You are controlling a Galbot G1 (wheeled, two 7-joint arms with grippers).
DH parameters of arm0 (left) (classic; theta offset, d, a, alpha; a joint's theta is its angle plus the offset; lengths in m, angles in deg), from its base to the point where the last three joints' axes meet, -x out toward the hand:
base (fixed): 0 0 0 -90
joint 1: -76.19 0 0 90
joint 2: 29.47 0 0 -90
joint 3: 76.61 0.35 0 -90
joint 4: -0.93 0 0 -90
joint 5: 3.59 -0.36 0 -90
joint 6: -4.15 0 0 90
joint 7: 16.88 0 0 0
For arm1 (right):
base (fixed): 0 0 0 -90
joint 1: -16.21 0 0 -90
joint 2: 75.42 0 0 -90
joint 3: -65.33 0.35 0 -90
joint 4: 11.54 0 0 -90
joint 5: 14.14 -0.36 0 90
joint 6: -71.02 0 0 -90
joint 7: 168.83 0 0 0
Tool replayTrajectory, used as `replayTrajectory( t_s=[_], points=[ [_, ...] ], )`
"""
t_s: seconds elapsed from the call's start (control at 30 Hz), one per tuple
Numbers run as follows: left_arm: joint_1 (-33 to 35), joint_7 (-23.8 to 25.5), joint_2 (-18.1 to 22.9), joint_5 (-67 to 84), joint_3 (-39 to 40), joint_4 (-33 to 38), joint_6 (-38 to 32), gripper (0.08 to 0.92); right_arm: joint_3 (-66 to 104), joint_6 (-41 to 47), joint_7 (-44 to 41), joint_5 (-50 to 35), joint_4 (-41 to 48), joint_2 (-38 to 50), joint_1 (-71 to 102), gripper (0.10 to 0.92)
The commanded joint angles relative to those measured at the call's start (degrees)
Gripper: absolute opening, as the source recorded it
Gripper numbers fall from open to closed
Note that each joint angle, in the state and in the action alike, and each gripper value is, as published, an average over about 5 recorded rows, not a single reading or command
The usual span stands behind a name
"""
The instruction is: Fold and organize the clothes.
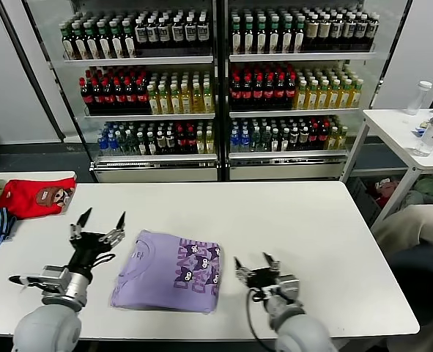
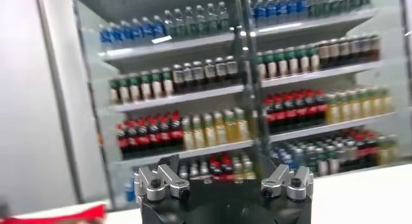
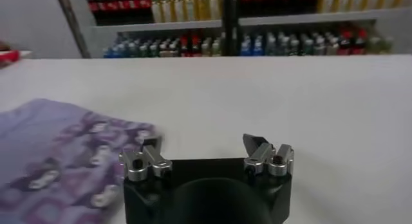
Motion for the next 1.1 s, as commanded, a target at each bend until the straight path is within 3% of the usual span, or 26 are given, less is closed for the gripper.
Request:
replayTrajectory(
  t_s=[0.03,0.3,0.4,0.8,1.1],
  points=[
    [0.8,1.4,-1.3,-5.7,-4.7,-4.1,-6.1,0.821,-13.6,0.2,9.0,-10.1,11.0,-6.7,-9.2,0.823],
    [0.0,2.5,0.8,-6.5,-3.1,-5.0,-6.5,0.823,-12.6,0.2,10.5,-13.8,10.2,-6.1,-7.2,0.82],
    [0.2,2.6,1.0,-6.5,-3.4,-5.2,-6.6,0.823,-12.6,0.2,10.8,-14.1,10.1,-6.0,-7.2,0.778],
    [1.2,2.4,1.4,-6.4,-4.4,-5.4,-7.0,0.823,-9.6,-0.7,8.8,-12.9,8.6,-5.6,-9.3,0.439],
    [0.9,2.6,1.6,-6.9,-4.1,-8.0,-9.5,0.823,7.2,0.3,-1.4,-9.5,0.5,7.8,-9.4,0.182]
  ],
)
